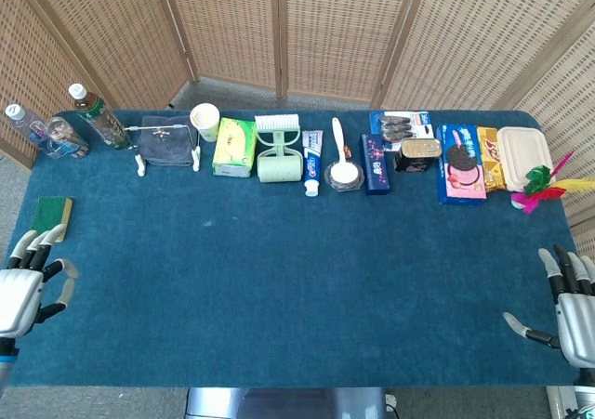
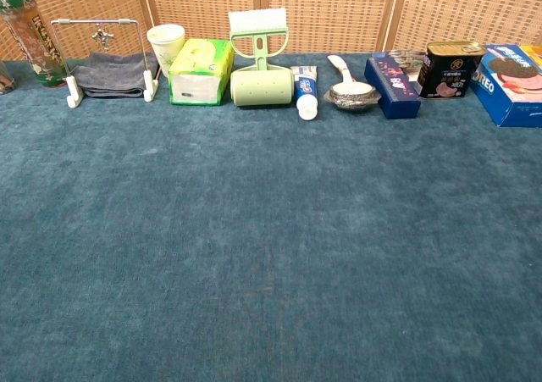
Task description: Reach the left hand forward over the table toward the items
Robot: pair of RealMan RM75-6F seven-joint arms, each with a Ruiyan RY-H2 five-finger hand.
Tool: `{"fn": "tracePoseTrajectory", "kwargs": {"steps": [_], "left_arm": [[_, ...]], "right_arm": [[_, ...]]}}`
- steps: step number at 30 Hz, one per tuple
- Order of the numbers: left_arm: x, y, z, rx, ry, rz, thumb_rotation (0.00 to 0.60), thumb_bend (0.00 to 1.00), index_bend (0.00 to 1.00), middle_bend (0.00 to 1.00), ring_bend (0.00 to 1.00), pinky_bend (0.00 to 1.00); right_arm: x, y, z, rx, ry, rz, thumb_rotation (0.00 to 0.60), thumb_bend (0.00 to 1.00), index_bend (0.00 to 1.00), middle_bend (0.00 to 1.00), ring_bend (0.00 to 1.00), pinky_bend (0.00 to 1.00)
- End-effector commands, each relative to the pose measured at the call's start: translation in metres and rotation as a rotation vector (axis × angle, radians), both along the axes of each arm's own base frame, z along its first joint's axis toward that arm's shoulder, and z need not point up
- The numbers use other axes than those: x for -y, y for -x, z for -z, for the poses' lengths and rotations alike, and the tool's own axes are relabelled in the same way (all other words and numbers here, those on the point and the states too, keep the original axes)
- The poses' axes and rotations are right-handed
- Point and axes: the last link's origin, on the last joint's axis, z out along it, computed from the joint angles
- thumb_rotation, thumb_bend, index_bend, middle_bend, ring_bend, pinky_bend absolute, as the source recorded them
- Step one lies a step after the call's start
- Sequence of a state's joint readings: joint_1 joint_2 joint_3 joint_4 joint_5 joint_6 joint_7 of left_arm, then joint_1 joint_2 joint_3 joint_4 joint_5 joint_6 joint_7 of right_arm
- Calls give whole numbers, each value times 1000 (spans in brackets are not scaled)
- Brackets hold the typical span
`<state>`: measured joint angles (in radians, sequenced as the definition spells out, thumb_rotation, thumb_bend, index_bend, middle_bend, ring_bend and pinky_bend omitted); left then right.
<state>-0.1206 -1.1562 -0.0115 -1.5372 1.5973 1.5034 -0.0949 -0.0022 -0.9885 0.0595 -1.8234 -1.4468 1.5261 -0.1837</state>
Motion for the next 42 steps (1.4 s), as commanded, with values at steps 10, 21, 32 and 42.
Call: {"fn": "tracePoseTrajectory", "kwargs": {"steps": [10,21,32,42], "left_arm": [[-38,-68,41,280,307,271,600,478,540,0,0,0],[-45,-139,110,539,857,417,600,483,540,0,0,0],[-56,-203,161,553,1117,476,600,483,540,0,0,0],[-56,-219,167,590,1156,488,600,484,540,0,0,0]], "right_arm": [[1,1,-1,3,7,7,387,0,54,0,0,0],[2,2,-2,-2,13,15,383,0,54,0,0,0],[6,6,-5,1,25,34,382,0,54,0,0,0],[5,6,-4,2,18,38,382,0,54,0,0,0]]}}
